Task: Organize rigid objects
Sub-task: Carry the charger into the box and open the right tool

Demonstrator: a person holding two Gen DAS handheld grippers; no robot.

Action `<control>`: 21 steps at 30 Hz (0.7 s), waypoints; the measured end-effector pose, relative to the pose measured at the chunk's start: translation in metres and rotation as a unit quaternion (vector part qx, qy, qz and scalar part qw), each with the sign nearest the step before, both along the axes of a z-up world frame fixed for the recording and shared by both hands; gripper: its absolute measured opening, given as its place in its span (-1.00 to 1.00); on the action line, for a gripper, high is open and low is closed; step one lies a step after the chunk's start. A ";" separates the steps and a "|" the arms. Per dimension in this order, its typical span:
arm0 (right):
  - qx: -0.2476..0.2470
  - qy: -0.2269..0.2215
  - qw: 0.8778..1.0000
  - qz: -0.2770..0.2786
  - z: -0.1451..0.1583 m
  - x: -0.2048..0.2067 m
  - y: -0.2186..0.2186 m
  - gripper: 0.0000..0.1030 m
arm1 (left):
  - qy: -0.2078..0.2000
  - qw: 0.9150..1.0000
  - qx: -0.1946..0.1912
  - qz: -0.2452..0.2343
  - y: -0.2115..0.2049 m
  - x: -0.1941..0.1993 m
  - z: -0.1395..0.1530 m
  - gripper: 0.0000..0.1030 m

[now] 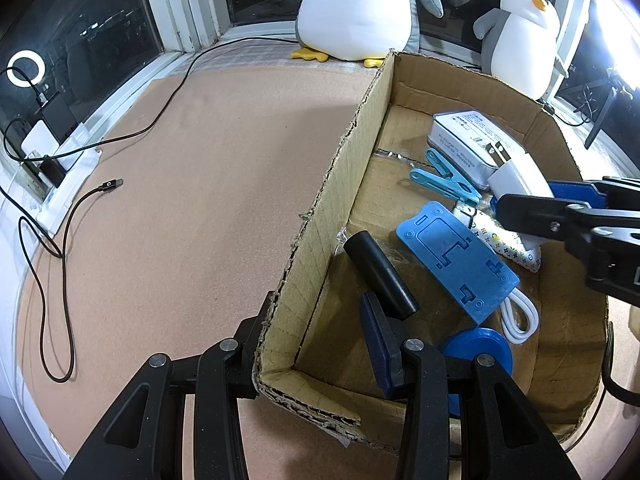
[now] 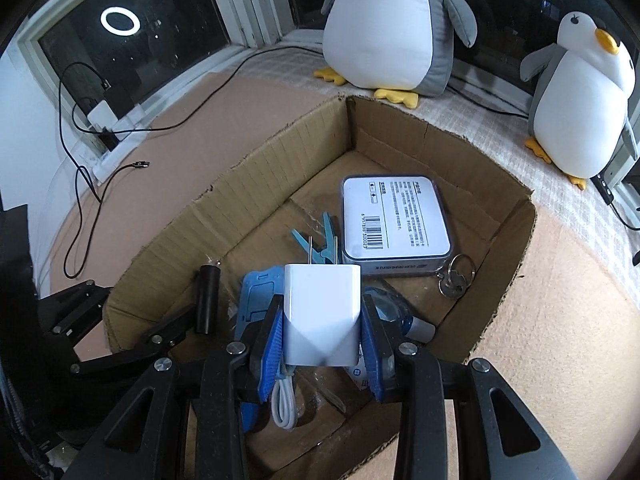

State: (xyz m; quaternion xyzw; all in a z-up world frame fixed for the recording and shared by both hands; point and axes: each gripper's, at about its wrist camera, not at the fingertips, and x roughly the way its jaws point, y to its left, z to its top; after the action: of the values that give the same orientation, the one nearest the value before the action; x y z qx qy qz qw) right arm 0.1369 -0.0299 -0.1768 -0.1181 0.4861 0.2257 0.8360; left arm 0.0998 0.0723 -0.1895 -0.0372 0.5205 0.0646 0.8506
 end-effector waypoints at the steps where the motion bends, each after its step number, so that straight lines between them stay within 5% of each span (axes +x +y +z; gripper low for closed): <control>1: -0.002 0.000 1.000 0.001 0.000 0.000 0.000 -0.38 | 0.000 1.000 0.000 0.000 0.000 0.000 0.000 -0.16; 21: -0.001 -0.010 1.000 0.001 0.010 -0.007 0.000 -0.24 | 0.000 1.000 0.000 0.000 0.000 0.000 0.000 -0.16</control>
State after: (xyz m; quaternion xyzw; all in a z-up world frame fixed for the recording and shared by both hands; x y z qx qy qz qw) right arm 0.1301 -0.0301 -0.1671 -0.1216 0.4780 0.2248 0.8404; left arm 0.0998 0.0726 -0.1896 -0.0369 0.5204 0.0643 0.8507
